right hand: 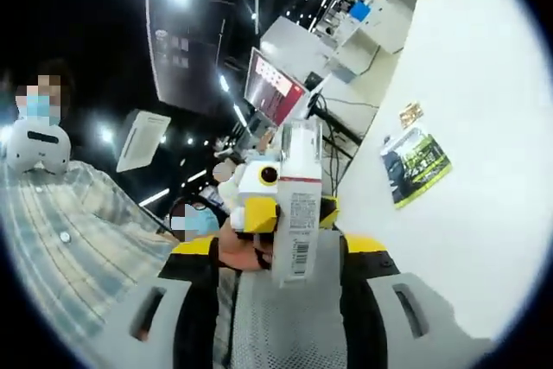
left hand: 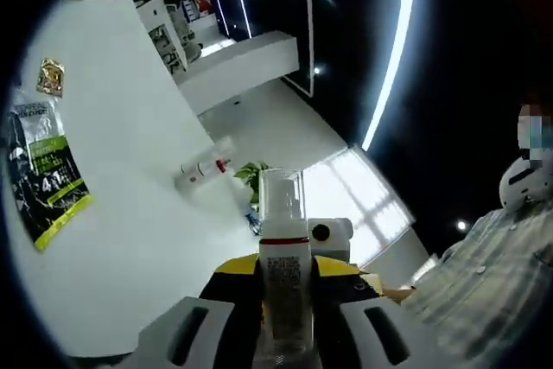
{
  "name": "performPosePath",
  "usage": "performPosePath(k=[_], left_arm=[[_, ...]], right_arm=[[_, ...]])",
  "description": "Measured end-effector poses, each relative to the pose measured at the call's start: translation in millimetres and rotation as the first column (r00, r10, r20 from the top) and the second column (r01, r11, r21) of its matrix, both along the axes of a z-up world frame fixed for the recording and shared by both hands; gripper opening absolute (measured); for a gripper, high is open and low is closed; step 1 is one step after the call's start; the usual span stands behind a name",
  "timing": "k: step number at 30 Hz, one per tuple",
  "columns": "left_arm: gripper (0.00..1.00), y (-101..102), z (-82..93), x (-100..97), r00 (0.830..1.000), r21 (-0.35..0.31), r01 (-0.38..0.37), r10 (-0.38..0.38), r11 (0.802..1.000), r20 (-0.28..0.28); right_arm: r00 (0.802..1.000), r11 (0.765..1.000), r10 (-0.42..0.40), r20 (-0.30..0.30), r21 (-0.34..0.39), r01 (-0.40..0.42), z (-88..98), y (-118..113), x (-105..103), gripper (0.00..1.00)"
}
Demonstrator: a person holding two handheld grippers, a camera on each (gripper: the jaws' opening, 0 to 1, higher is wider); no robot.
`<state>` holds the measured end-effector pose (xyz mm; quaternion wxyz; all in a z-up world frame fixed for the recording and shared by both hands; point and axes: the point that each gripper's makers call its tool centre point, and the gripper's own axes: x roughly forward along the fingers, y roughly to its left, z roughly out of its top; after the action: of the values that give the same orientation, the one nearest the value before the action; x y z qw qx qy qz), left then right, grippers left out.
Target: Arrange the skincare products in the storage area until every visible bottle or jar stands upright without overlapping.
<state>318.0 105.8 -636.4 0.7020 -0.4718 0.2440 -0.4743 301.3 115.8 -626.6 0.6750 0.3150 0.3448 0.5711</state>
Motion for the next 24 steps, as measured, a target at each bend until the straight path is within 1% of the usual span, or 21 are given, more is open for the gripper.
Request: performPosePath(k=[1, 2, 3, 4, 5, 7, 9, 12, 13, 14, 15, 16, 17, 18, 19, 20, 21, 22, 23, 24], left_arm=[[0.22, -0.3, -1.8, 0.1, 1.0, 0.024, -0.004, 0.004, 1.0, 0.013], [0.22, -0.5, -3.2, 0.2, 1.0, 0.044, -0.008, 0.006, 0.999, 0.024], [0.22, -1.3, -4.7, 0.2, 0.999, 0.075, -0.014, 0.011, 0.997, 0.042], [0.22, -2.4, -5.5, -1.0, 0.999, 0.091, -0.011, 0.006, 0.996, 0.051], [0.22, -3.8, -7.8, -2.3, 0.998, 0.12, -0.006, -0.002, 0.993, 0.068], [0.22, -8.2, -12.2, -6.2, 0.996, 0.173, 0.009, -0.025, 0.985, 0.09], [0.22, -13.8, -16.0, -11.0, 0.992, 0.214, 0.033, -0.058, 0.976, 0.108], [0.22, -20.8, -15.9, -17.3, 0.986, 0.24, 0.061, -0.095, 0.969, 0.135], [0.22, -23.3, -15.1, -19.7, 0.982, 0.254, 0.064, -0.106, 0.965, 0.155], [0.22, -24.0, -17.5, -21.6, 0.977, 0.281, 0.066, -0.118, 0.957, 0.175], [0.22, -24.9, -22.7, -23.9, 0.972, 0.325, 0.073, -0.141, 0.943, 0.189], [0.22, -25.8, -24.2, -28.4, 0.967, 0.339, 0.091, -0.165, 0.936, 0.195], [0.22, -25.9, -21.3, -26.0, 0.971, 0.325, 0.075, -0.144, 0.943, 0.192], [0.22, -25.1, -19.8, -26.2, 0.97, 0.32, 0.074, -0.143, 0.944, 0.196], [0.22, -25.0, -18.6, -24.7, 0.966, 0.326, 0.063, -0.14, 0.943, 0.218], [0.22, -24.7, -18.5, -24.1, 0.962, 0.339, 0.053, -0.139, 0.939, 0.234], [0.22, -25.3, -19.7, -23.8, 0.962, 0.35, 0.048, -0.138, 0.936, 0.237], [0.22, -25.1, -20.8, -24.1, 0.962, 0.364, 0.043, -0.138, 0.93, 0.237], [0.22, -25.3, -21.5, -23.8, 0.961, 0.373, 0.039, -0.138, 0.927, 0.241], [0.22, -26.2, -23.7, -23.8, 0.959, 0.4, 0.03, -0.14, 0.916, 0.248]], right_arm=[[0.999, 0.999, -0.044, 0.015, -0.001, 0.044, 1.7, -3.7, 7.0, 0.55], [0.998, 0.998, -0.067, 0.022, -0.015, 0.067, 1.3, -5.7, 10.7, 0.55], [0.994, 0.994, -0.098, 0.052, -0.043, 0.1, 0.3, -8.3, 16.5, 0.55], [0.991, 0.992, -0.106, 0.084, -0.064, 0.111, -0.9, -9.6, 19.9, 0.54], [0.986, 0.988, -0.113, 0.126, -0.093, 0.125, -1.4, -9.8, 23.3, 0.54], [0.981, 0.982, -0.103, 0.161, -0.138, 0.126, -0.3, -5.3, 22.1, 0.53], [0.98, 0.983, -0.07, 0.188, -0.155, 0.1, 0.6, 2.7, 19.7, 0.5], [0.979, 0.977, -0.021, 0.202, -0.205, 0.063, -6.2, 8.4, 16.6, 0.4], [0.979, 0.97, -0.008, 0.205, -0.235, 0.057, -10.9, 7.8, 16.3, 0.34], [0.981, 0.963, 0.005, 0.195, -0.264, 0.048, -15.8, 7.4, 16.3, 0.26], [0.99, 0.967, 0.032, 0.138, -0.255, 0.005, -15.0, 9.2, 8.8, 0.23], [0.989, 0.963, 0.02, 0.144, -0.268, 0.019, -18.0, 5.7, 14.7, 0.21], [0.985, 0.966, 0.028, 0.172, -0.257, 0.017, -16.6, 4.8, 16.8, 0.21], [0.984, 0.968, 0.027, 0.175, -0.249, 0.018, -14.8, 4.0, 13.9, 0.21], [0.985, 0.97, 0.021, 0.171, -0.242, 0.021, -14.2, 2.8, 15.7, 0.21], [0.986, 0.971, 0.019, 0.168, -0.239, 0.022, -13.9, 2.3, 15.0, 0.21], [0.986, 0.97, 0.019, 0.163, -0.24, 0.021, -14.2, 2.5, 15.6, 0.21], [0.984, 0.968, 0.031, 0.173, -0.252, 0.014, -14.5, 3.2, 13.3, 0.21], [0.98, 0.964, 0.046, 0.192, -0.264, 0.007, -15.0, 3.1, 12.9, 0.21], [0.971, 0.957, 0.069, 0.228, -0.289, 0.0, -15.7, 2.6, 11.8, 0.2]])
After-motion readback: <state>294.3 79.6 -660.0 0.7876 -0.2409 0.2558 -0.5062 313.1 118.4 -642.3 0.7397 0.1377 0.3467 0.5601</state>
